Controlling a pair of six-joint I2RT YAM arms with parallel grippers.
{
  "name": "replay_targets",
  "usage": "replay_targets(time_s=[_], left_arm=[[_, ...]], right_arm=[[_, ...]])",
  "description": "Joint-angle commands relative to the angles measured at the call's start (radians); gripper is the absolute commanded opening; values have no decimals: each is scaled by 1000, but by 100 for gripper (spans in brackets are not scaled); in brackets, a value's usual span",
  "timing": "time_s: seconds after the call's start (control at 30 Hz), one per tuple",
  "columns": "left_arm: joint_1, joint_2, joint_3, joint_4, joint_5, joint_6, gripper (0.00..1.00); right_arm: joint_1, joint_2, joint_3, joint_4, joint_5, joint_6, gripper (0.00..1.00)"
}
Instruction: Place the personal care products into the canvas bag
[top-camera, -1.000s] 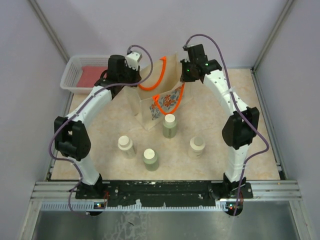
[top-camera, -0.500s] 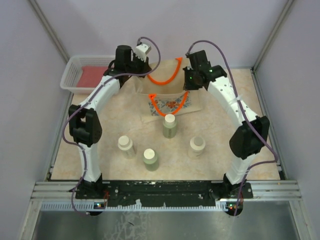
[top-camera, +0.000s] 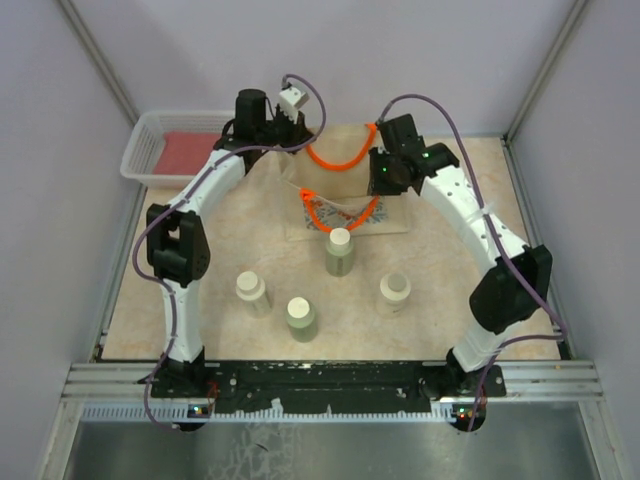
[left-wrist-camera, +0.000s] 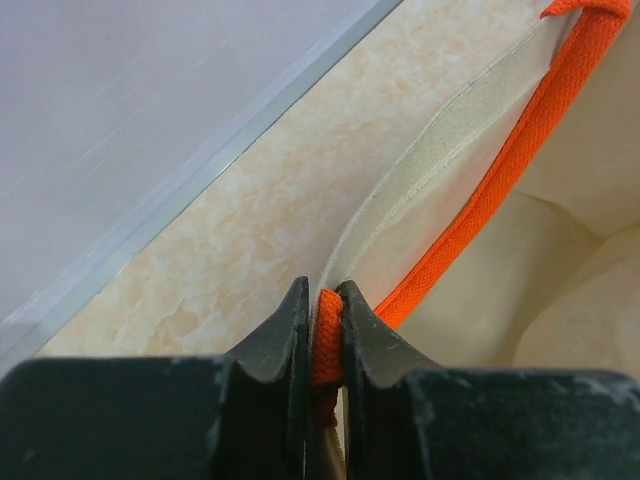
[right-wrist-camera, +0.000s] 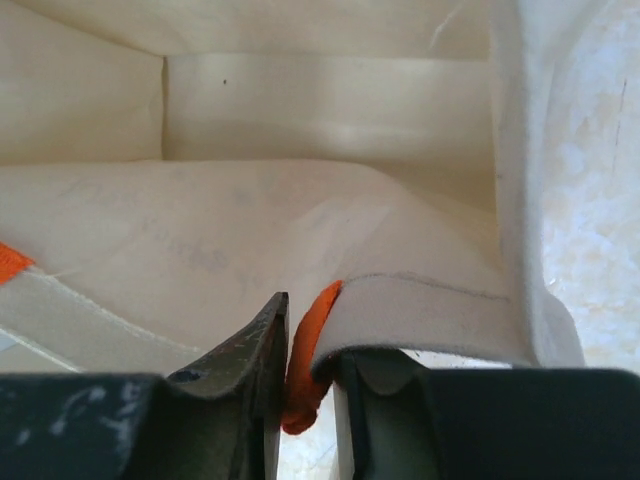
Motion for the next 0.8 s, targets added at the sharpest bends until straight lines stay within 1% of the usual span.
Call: replay_targets(time_s=[0.0, 0.17, 0.23, 0.27, 0.43, 0.53, 0.67, 0.77], left_arm=[[-6, 21, 35, 109, 91, -10, 0], [-6, 22, 20, 135, 117, -16, 0], [-6, 23, 17, 143, 135, -20, 0], [-6, 23, 16, 148, 142, -20, 0], [-6, 28, 11, 174, 174, -28, 0], [-6, 37, 17, 178, 208, -32, 0], [-6, 55, 36, 174, 235, -42, 0], [-6, 67, 51, 158, 243, -38, 0]], right_arm=[[26, -62, -3, -40, -1, 4, 29], [28, -121, -32, -30, 85, -12, 61], [28, -161, -58, -9, 115, -18, 72], [28, -179, -67, 0, 125, -24, 76], [29, -258, -75, 12, 161, -41, 85], [28, -292, -77, 7, 180, -55, 89], [28, -299, -45, -63, 203, -71, 90], [28, -310, -22, -95, 158, -86, 90]])
